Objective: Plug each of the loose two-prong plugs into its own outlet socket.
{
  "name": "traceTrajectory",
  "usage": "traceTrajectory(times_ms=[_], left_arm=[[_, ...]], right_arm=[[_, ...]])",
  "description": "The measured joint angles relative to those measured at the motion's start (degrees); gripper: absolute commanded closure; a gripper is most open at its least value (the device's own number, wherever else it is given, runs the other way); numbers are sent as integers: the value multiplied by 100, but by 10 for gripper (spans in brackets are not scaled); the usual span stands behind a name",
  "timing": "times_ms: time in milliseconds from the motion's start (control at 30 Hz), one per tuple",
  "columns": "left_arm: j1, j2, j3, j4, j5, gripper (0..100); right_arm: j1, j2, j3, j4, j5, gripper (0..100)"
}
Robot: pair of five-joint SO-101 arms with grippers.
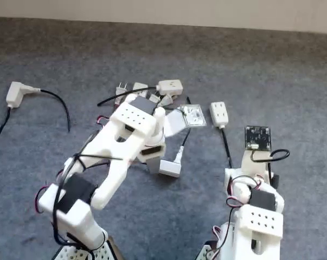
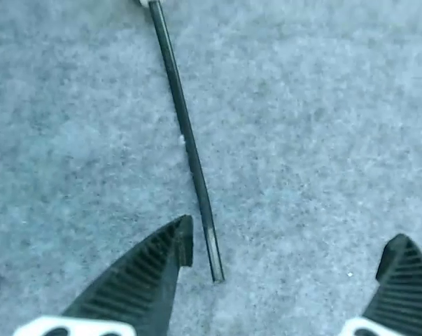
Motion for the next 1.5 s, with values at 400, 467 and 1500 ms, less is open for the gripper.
traceTrajectory(times_ms=[400, 467, 1500], left_arm=[[431, 835, -677, 18, 0, 712], [598, 976, -677, 18, 0, 712], [-3218, 1996, -5626, 2277, -387, 996]], right_arm=[[-677, -554, 598, 0, 0, 605], [-695, -554, 598, 0, 0, 605], [-826, -563, 914, -316, 0, 605]])
